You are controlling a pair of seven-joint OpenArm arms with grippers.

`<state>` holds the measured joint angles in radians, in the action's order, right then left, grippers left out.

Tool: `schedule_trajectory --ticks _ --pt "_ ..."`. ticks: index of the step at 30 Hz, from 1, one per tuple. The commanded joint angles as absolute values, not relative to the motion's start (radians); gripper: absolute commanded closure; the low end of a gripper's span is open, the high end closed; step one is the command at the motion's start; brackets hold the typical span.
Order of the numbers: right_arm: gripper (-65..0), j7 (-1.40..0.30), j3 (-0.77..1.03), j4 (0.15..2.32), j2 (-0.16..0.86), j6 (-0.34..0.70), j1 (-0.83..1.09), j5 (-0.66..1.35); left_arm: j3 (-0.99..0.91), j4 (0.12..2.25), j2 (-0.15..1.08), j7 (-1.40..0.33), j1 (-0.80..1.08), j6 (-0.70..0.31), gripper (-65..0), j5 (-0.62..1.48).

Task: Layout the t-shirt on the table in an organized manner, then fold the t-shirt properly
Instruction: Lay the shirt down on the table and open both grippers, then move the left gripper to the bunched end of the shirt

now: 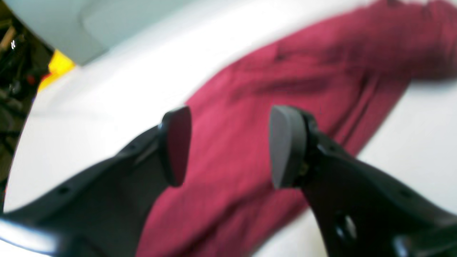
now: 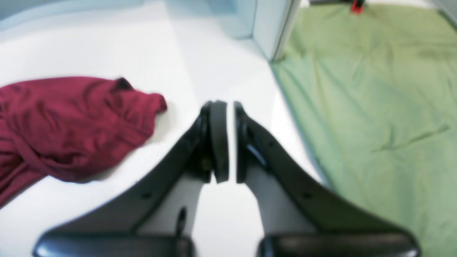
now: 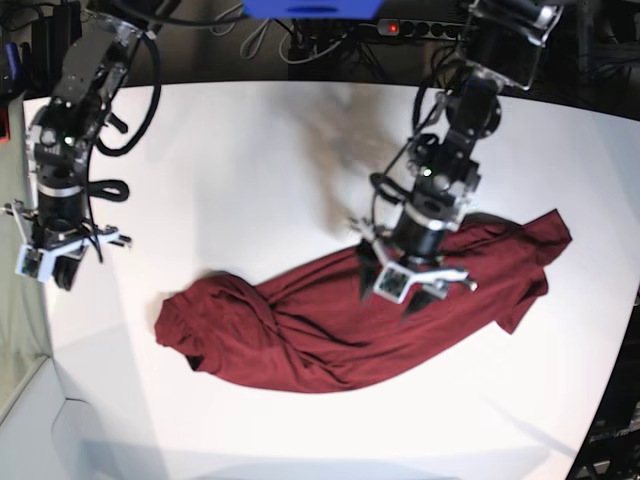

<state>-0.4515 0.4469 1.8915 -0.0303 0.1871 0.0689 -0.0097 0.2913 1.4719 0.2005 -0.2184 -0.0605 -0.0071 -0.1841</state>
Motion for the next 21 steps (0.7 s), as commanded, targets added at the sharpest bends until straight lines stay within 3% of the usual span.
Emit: schedule_trajectory --ticks 1,9,15,21 --pt "-1.9 -0.421 0.447 1.896 -0.022 0.185 0.053 -0.002 0.289 1.481 0.219 -0.188 -0.062 -0.001 -33.8 -0.186" --pt "-1.9 -0.415 0.426 1.874 -0.022 0.185 0.051 -0.002 0.262 1.283 0.321 -0.188 -0.048 0.004 -33.8 -0.191" --pt "-1.9 -0.421 0.426 1.874 -0.022 0.185 0.035 -0.002 0.054 1.171 0.331 -0.186 -0.070 -0.004 -33.8 -0.194" --pt "-1.9 -0.421 0.389 1.874 -0.022 0.225 0.036 -0.002 -0.102 1.188 0.397 -0.186 -0.065 -0.005 -33.8 -0.186"
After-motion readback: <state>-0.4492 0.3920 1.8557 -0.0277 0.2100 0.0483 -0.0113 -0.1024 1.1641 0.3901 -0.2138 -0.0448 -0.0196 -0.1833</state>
